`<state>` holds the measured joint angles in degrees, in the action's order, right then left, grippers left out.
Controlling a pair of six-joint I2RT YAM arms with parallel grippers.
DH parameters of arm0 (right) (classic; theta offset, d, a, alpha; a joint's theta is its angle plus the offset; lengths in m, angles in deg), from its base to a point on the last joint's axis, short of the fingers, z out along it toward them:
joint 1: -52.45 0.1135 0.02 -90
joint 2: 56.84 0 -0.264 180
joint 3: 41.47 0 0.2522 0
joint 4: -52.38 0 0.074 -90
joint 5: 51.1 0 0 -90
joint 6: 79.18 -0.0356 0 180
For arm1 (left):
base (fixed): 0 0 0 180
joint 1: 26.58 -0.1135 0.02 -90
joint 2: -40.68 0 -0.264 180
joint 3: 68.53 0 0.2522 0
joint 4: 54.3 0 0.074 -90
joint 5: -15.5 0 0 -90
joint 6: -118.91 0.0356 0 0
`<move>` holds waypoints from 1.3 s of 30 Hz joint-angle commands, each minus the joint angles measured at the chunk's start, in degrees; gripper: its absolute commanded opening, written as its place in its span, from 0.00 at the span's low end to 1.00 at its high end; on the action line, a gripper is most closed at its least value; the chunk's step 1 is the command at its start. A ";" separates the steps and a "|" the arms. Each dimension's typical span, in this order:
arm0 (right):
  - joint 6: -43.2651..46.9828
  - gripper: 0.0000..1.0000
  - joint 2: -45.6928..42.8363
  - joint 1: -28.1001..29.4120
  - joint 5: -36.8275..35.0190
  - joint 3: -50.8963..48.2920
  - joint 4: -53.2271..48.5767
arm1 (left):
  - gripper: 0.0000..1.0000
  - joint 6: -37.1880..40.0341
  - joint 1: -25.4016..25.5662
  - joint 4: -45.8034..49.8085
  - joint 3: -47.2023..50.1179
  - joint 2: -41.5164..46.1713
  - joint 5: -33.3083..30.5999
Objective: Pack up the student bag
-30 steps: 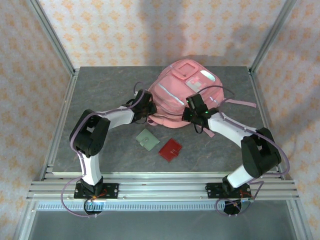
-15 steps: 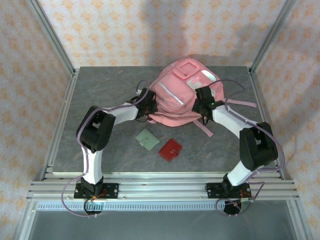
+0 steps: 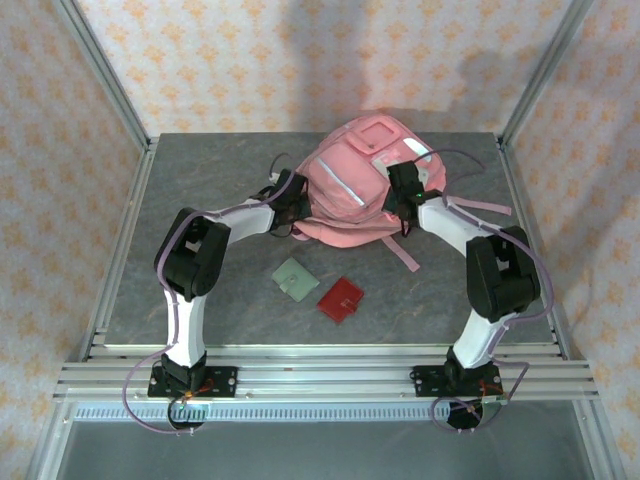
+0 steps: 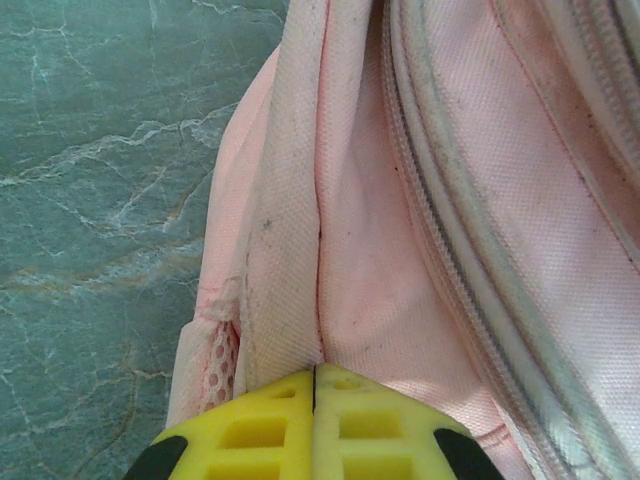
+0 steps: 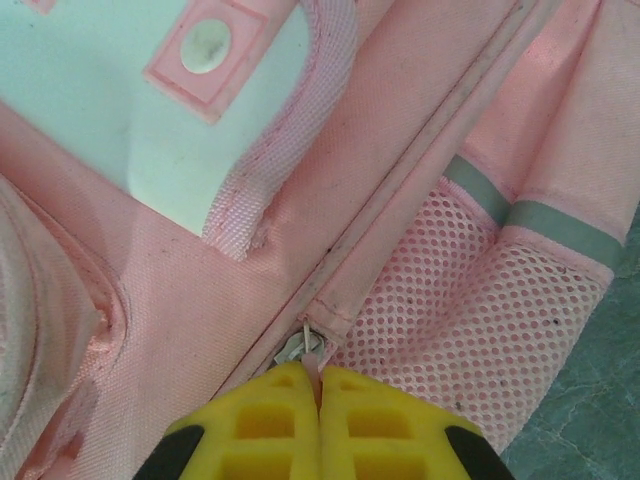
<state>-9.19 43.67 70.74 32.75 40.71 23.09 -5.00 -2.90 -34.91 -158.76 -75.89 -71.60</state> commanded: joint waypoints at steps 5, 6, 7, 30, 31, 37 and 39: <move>0.97 0.00 -6.32 0.90 -10.87 -6.70 1.54 | 0.00 3.25 -4.60 10.62 -0.72 -2.87 -9.11; 0.97 0.00 -7.96 1.83 -11.09 -8.12 1.40 | 0.00 3.53 -4.76 10.84 -1.10 -2.83 -9.36; 0.94 0.00 -9.54 2.57 -10.85 -9.16 1.30 | 0.00 3.71 -4.98 11.05 -1.37 -2.85 -9.72; -4.20 0.26 -16.81 10.63 -2.20 -10.55 -1.68 | 0.28 5.93 -5.84 10.95 1.40 6.84 -10.25; -4.47 0.35 -17.90 10.63 -1.05 -10.17 -1.56 | 0.31 6.05 -5.21 10.68 2.17 8.85 -9.87; -3.60 0.48 -17.75 9.91 9.07 -6.72 1.01 | 0.41 4.95 0.27 7.05 8.22 17.32 -6.97; -3.46 0.50 -14.28 9.21 13.24 -4.05 0.68 | 0.44 4.03 2.48 5.07 10.27 19.36 -5.47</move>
<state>-13.08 26.75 80.83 39.94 33.41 23.38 0.07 -3.11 -27.39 -150.82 -59.39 -78.57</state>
